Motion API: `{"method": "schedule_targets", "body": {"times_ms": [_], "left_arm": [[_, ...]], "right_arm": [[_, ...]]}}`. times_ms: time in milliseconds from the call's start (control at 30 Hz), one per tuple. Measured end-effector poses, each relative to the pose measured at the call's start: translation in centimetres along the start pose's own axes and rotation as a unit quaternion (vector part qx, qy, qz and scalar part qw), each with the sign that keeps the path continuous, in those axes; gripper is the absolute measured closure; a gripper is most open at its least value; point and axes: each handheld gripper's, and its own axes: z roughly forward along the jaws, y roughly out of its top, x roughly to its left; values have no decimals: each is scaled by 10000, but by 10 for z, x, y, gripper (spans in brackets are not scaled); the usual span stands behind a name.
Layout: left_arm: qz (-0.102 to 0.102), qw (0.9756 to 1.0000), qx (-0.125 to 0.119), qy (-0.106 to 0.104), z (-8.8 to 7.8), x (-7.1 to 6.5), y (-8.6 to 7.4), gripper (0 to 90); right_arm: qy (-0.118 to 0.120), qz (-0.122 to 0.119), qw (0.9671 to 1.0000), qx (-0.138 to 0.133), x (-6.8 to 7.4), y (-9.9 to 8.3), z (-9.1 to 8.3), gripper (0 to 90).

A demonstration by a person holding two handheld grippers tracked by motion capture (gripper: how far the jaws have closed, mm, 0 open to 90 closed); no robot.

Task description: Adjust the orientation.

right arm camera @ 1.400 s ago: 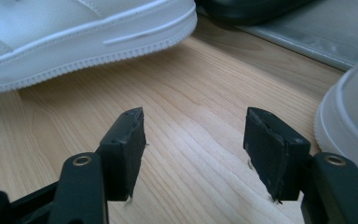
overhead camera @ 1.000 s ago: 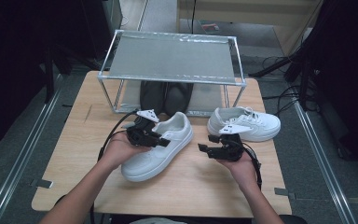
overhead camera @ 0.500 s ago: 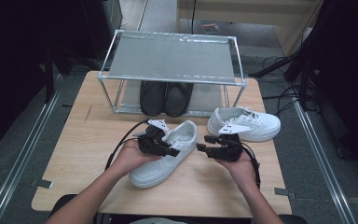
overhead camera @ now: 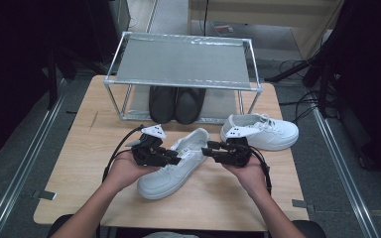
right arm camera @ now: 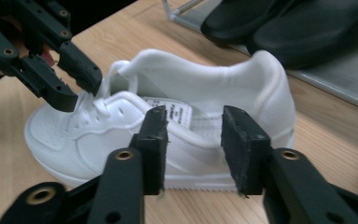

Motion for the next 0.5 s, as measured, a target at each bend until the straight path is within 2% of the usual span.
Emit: {"method": "schedule_targets", "body": {"times_ms": [133, 267, 333, 400, 500], "left_arm": [[-7, 9999, -114, 20, -2, -7, -8, 811], [-58, 10000, 9, 8, 0, -10, -14, 896], [-130, 9999, 47, 100, 1, -10, -19, 897], [-237, 9996, 116, 60, 2, -8, -23, 899], [-348, 9992, 191, 15, 5, -7, -26, 900]], "right_arm": [[156, 15, 9999, -2, 1, 4, 5, 698], [198, 49, 9998, 31, 2, 9, 12, 813], [252, 55, 9996, 60, 1, 11, 17, 846], [372, 66, 9991, 179, 0, 14, 23, 900], [318, -117, 9990, 305, 3, 15, 32, 900]]}}
